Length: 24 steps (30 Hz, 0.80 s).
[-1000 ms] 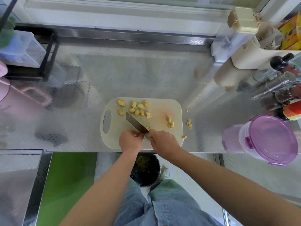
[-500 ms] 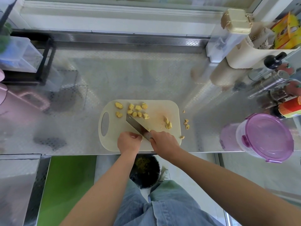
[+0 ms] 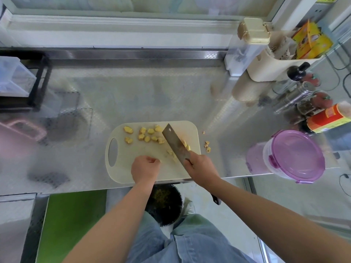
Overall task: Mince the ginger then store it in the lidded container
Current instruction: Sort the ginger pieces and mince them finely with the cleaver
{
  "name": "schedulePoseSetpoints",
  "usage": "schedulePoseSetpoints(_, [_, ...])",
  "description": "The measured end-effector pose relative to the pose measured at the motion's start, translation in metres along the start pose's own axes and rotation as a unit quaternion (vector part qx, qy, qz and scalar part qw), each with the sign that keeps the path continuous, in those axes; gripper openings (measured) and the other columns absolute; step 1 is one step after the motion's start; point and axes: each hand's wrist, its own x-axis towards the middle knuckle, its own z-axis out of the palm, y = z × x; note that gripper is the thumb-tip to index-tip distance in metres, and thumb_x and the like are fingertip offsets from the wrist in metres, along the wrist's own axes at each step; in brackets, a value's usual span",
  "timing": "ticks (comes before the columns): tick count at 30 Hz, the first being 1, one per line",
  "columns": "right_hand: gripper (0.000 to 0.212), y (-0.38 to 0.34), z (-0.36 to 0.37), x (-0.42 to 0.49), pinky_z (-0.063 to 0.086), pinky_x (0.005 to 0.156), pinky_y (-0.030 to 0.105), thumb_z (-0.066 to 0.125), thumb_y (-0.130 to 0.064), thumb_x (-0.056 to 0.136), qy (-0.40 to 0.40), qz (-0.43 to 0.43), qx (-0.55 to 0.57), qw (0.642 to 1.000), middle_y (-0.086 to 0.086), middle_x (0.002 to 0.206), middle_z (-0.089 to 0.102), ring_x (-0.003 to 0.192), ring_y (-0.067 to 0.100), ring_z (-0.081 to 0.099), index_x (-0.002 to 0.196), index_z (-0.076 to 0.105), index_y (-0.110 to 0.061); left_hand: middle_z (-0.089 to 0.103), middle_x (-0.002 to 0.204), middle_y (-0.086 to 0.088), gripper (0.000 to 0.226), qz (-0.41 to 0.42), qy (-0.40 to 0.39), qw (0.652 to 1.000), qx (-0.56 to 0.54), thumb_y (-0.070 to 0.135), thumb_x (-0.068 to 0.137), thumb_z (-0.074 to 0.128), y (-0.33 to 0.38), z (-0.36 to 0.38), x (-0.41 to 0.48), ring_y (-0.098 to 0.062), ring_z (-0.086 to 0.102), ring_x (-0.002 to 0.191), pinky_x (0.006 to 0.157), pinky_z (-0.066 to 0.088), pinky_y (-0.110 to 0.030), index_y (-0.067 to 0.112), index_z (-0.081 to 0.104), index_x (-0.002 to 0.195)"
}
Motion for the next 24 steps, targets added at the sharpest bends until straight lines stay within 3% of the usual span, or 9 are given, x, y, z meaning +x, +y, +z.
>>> schedulePoseSetpoints(3, [0.020, 0.004, -0.003, 0.002, 0.041, 0.046, 0.033, 0.043, -0.022, 0.093, 0.020, 0.034, 0.042, 0.998, 0.006, 0.059, 0.056, 0.051, 0.023, 0.049, 0.080, 0.050, -0.008, 0.073, 0.081, -0.001, 0.010, 0.014, -0.001, 1.000, -0.016, 0.018, 0.081, 0.067, 0.009, 0.006, 0.004, -0.021, 0.066, 0.080, 0.067, 0.048, -0.026, 0.015, 0.077, 0.082])
schedulePoseSetpoints(5, [0.021, 0.005, -0.007, 0.001, 0.040, 0.050, 0.034, 0.045, -0.021, 0.093, 0.026, 0.045, 0.055, 0.997, 0.006, 0.060, 0.052, 0.053, 0.024, 0.046, 0.079, 0.048, -0.007, 0.075, 0.083, 0.000, 0.011, 0.027, -0.022, 0.998, -0.051, 0.016, 0.082, 0.066, 0.014, 0.011, 0.007, -0.021, 0.069, 0.083, 0.077, 0.055, -0.034, 0.019, 0.077, 0.084])
schedulePoseSetpoints(8, [0.022, 0.005, -0.009, -0.001, 0.040, 0.052, 0.037, 0.048, -0.020, 0.093, 0.033, 0.052, 0.078, 0.995, 0.010, 0.060, 0.048, 0.055, 0.024, 0.042, 0.081, 0.051, -0.001, 0.075, 0.082, -0.002, 0.015, 0.052, -0.053, 0.995, -0.064, 0.015, 0.084, 0.063, 0.019, 0.017, 0.009, -0.024, 0.069, 0.083, 0.080, 0.056, -0.041, 0.019, 0.077, 0.084])
schedulePoseSetpoints(12, [0.023, 0.003, -0.006, -0.001, 0.044, 0.053, 0.038, 0.050, -0.021, 0.093, 0.025, 0.063, 0.098, 0.993, 0.009, 0.060, 0.048, 0.055, 0.024, 0.044, 0.086, 0.054, 0.001, 0.073, 0.094, 0.000, 0.016, 0.082, -0.014, 0.996, -0.016, 0.020, 0.089, 0.060, 0.017, 0.012, 0.008, -0.022, 0.065, 0.090, 0.078, 0.051, -0.033, 0.018, 0.076, 0.091])
schedulePoseSetpoints(16, [0.026, -0.001, 0.000, -0.002, 0.051, 0.054, 0.039, 0.050, -0.030, 0.094, 0.012, 0.083, 0.124, 0.989, 0.010, 0.068, 0.054, 0.060, 0.031, 0.059, 0.087, 0.053, -0.006, 0.069, 0.108, -0.003, 0.021, 0.079, 0.001, 0.997, 0.007, 0.017, 0.094, 0.054, 0.011, 0.006, 0.006, -0.023, 0.061, 0.101, 0.078, 0.041, -0.026, 0.014, 0.070, 0.107])
schedulePoseSetpoints(21, [0.021, -0.007, 0.006, -0.003, 0.047, 0.045, 0.029, 0.048, -0.031, 0.095, 0.001, 0.110, 0.158, 0.981, 0.012, 0.079, 0.059, 0.060, 0.031, 0.062, 0.097, 0.054, -0.011, 0.066, 0.119, 0.000, 0.039, 0.125, -0.076, 0.989, 0.016, 0.002, 0.092, 0.043, 0.015, 0.015, 0.003, -0.020, 0.058, 0.111, 0.083, 0.041, -0.023, 0.020, 0.069, 0.116])
schedulePoseSetpoints(24, [0.024, -0.009, 0.009, -0.001, 0.056, 0.061, 0.041, 0.047, -0.031, 0.094, 0.009, 0.113, 0.160, 0.981, 0.014, 0.083, 0.062, 0.069, 0.035, 0.064, 0.100, 0.056, -0.009, 0.065, 0.119, -0.004, 0.041, 0.145, -0.082, 0.986, 0.018, 0.002, 0.092, 0.044, 0.012, 0.017, 0.006, -0.020, 0.058, 0.109, 0.083, 0.041, -0.023, 0.020, 0.066, 0.121])
